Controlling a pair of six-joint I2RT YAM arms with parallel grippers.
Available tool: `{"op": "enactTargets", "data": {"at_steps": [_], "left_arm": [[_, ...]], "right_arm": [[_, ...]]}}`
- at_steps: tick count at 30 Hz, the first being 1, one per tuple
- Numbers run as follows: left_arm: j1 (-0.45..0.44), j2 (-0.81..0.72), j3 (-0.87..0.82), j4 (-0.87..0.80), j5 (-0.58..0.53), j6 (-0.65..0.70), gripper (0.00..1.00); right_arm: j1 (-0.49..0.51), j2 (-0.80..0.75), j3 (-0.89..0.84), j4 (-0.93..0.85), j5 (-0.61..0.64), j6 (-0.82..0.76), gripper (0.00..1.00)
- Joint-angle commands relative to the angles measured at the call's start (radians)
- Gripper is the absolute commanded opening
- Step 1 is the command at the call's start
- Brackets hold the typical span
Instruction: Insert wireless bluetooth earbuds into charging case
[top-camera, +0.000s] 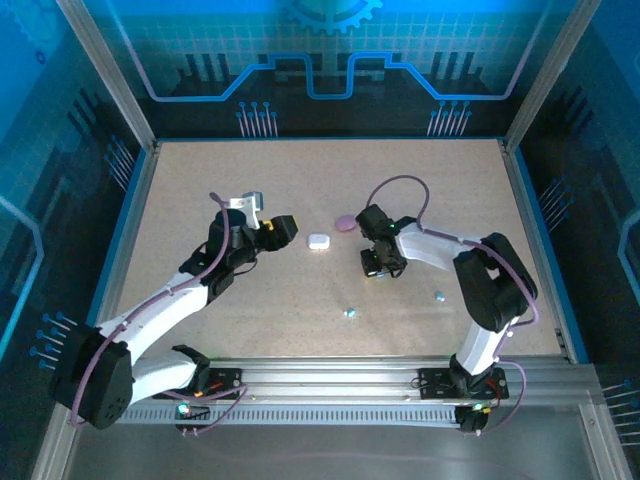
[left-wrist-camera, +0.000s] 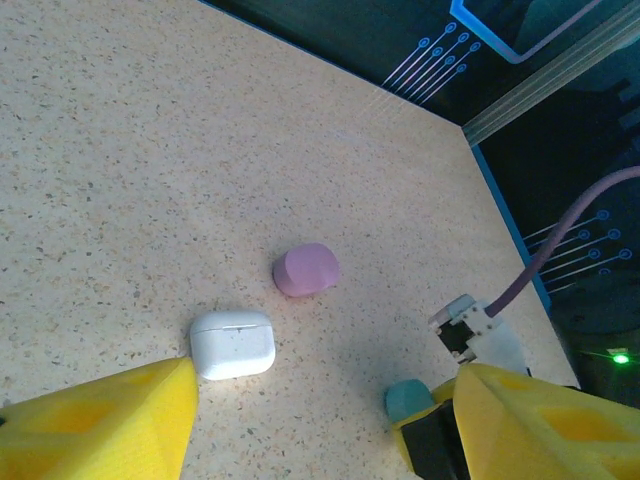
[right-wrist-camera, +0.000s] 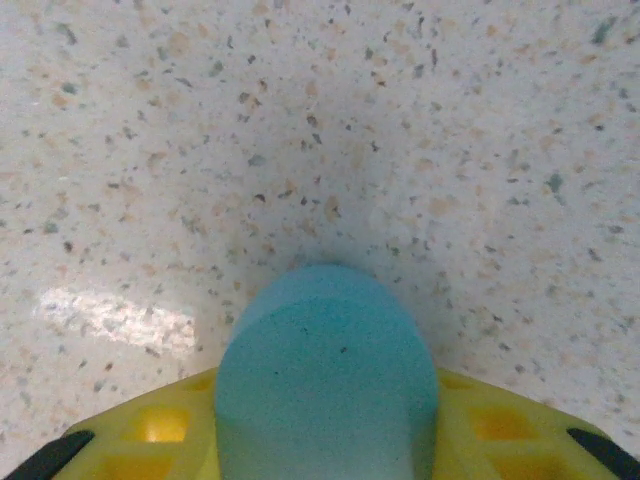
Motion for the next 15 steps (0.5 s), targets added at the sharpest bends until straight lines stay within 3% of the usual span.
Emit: {"op": "enactTargets", "data": {"at_steps": [1,4,10,15], "left_arm": [[0.008,0.007,0.03,0.03,0.047,-0.006,0.69],[0.008,0.014,0.047,0.085,0.126,-0.003,0.68],[-0.007,0.051,0.128,0.177,0.337,-0.012,0.68],[-0.055,0.065,0.191,0.185,0.442,0.009,0.69]], "right_arm": [[0.029,-0.166,-0.014,0.08,-0.046,-0.079,0.29],[0.055,-0.319,-0.056,0.189,-0.102,-0.18,0.3],[0.113,-0.581,-0.228,0.53,-0.248,-0.539,0.3],[0.12,-0.64,-0.243,0.6,-0.292,-0.705,0.3]]}}
